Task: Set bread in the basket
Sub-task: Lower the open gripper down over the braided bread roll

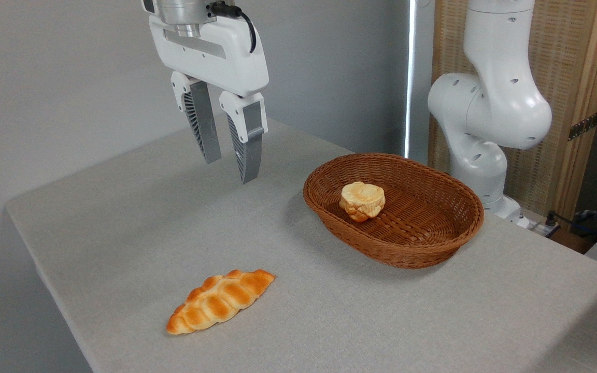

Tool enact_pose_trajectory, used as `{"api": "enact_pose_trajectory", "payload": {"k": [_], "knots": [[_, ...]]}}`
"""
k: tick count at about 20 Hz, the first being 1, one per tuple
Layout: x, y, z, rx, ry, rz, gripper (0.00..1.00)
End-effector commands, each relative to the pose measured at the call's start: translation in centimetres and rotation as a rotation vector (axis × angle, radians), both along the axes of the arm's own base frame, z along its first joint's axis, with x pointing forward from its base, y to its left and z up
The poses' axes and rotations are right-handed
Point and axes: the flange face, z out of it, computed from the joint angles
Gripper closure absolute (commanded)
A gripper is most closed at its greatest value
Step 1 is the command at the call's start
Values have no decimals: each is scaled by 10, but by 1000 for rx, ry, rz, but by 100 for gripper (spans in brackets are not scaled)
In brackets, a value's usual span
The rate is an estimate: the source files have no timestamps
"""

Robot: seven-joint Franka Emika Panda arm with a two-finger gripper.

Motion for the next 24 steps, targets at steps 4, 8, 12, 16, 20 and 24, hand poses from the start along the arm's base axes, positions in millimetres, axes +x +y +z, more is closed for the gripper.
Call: {"api": "enact_pose_trajectory", "payload": {"k": [4, 8, 12, 16, 20, 24], "knots": [[-1, 8, 4, -4, 19, 23, 0], [-1, 8, 4, -4, 19, 23, 0], [-1, 8, 4, -3, 19, 21, 0], [1, 9, 4, -4, 10, 24, 0], [3, 8, -2, 0, 14, 22, 0], [12, 7, -31, -1, 0, 26, 0]]}}
